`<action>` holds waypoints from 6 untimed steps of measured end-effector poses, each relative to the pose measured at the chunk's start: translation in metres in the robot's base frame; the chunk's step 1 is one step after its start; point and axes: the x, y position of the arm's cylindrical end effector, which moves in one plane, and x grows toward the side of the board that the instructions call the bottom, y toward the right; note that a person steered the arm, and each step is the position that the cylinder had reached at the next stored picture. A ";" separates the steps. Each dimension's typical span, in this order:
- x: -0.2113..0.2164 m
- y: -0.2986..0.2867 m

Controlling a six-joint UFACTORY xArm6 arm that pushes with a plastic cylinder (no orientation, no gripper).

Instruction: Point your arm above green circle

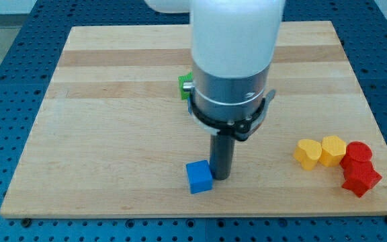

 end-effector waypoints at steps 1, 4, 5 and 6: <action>0.002 -0.003; -0.177 0.047; -0.225 0.035; -0.232 0.011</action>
